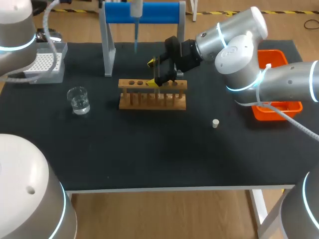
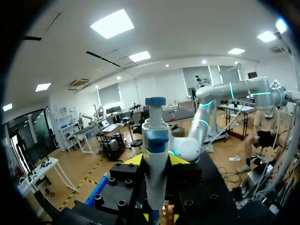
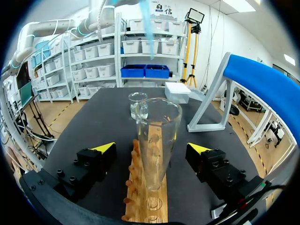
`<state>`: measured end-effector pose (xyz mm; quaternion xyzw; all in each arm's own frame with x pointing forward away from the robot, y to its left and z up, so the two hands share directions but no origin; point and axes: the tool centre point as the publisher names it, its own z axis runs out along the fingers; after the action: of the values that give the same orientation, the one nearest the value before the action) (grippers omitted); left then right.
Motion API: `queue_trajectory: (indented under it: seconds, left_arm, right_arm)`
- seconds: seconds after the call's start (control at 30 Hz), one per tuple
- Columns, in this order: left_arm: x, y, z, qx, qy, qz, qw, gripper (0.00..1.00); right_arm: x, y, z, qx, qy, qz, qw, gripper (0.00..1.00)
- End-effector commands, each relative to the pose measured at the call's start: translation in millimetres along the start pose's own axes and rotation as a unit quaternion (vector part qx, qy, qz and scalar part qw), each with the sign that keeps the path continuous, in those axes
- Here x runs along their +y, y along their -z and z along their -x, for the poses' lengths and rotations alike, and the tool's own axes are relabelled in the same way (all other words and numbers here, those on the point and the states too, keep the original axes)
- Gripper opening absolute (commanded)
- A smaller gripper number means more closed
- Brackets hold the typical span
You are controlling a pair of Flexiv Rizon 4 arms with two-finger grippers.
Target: Invert the test tube, pick up the pipette, mount the tip to pipette, aspirate from beaker and dispense into the tube, eject the tip, return the pipette, and cap with the stopper.
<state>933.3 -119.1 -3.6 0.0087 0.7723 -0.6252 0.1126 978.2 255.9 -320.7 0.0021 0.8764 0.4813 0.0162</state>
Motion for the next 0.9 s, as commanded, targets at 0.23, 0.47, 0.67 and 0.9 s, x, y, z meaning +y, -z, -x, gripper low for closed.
queue_trajectory:
  seconds: [0.23, 0.47, 0.67, 0.9]
  left_arm:
    - [43.3, 53, -42.0, -0.08, 0.032, -0.001, 0.996, 0.0]
    - [70.0, 59, -61.6, -0.084, 0.068, 0.013, 0.994, 0.0]
    - [80.1, 47, -82.2, -0.067, 0.086, 0.013, 0.994, 0.0]
    - [79.8, 25, -102.7, -0.04, 0.091, 0.004, 0.995, 0.0]
  right_arm:
    - [1, 1, 1, 0.002, 0.0, -0.002, 1.0, 1.0]
    - [1, 1, 1, 0.002, 0.0, -0.002, 1.0, 1.0]
    - [1, 1, 1, 0.002, 0.0, -0.002, 1.0, 1.0]
    - [1, 1, 1, 0.002, 0.0, -0.002, 1.0, 1.0]
